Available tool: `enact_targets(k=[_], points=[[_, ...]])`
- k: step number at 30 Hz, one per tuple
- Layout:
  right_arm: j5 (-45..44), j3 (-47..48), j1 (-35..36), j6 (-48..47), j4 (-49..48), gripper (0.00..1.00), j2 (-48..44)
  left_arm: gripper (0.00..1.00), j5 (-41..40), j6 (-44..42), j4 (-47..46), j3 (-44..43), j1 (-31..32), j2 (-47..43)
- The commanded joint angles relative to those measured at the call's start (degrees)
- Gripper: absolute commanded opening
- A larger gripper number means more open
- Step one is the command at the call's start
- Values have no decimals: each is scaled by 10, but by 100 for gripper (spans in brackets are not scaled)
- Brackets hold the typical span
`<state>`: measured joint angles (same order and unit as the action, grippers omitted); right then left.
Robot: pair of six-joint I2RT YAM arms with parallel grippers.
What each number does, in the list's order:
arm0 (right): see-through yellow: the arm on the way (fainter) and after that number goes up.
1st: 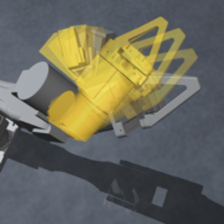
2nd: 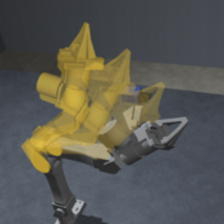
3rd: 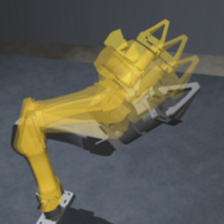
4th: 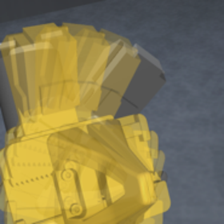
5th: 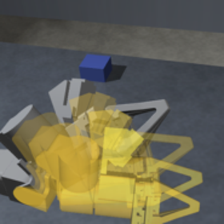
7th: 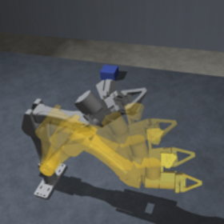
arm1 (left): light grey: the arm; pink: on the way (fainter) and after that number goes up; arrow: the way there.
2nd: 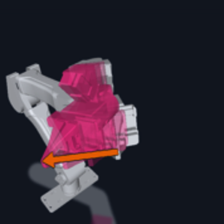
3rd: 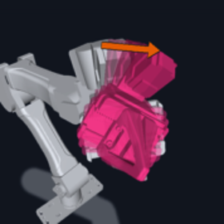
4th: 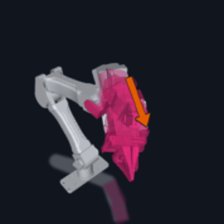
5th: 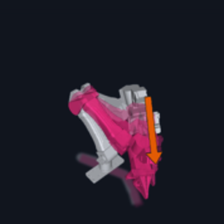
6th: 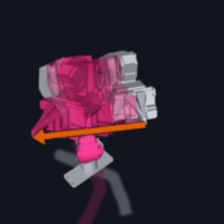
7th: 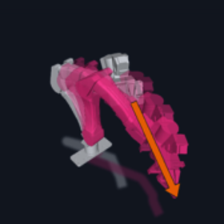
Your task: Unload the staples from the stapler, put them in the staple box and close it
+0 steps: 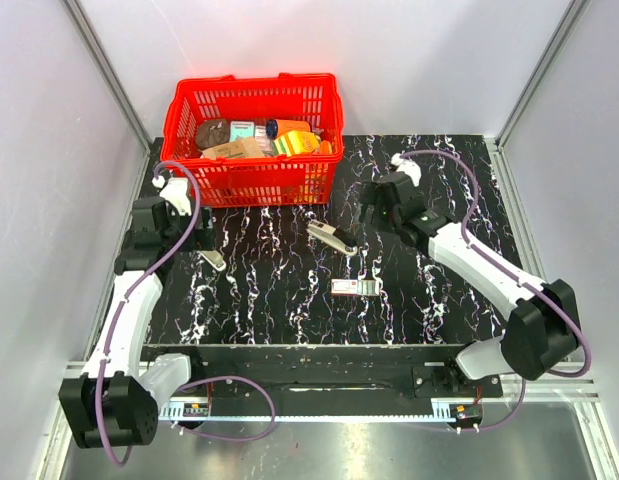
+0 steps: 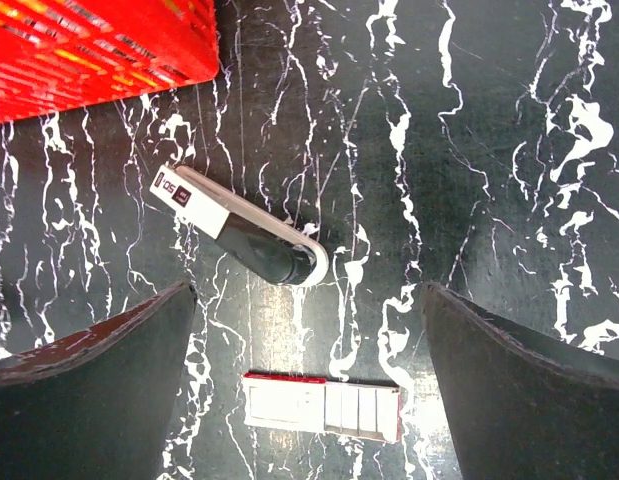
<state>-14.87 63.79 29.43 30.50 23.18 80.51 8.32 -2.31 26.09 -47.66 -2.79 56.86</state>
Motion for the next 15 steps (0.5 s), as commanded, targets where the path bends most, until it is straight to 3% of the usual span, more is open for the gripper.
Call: enact_targets(k=[1, 7, 11, 15], points=[[-91, 40, 39, -33, 15, 99, 21, 99, -28, 54, -39, 12, -9, 24], [-123, 34, 102, -58, -16, 93, 10, 99, -16, 76, -50, 20, -34, 72], [-156, 51, 158, -79, -14, 93, 46, 99, 20, 84, -59, 18, -81, 93], [-150, 63, 185, -75, -23, 93, 83, 99, 35, 71, -36, 5, -86, 105]])
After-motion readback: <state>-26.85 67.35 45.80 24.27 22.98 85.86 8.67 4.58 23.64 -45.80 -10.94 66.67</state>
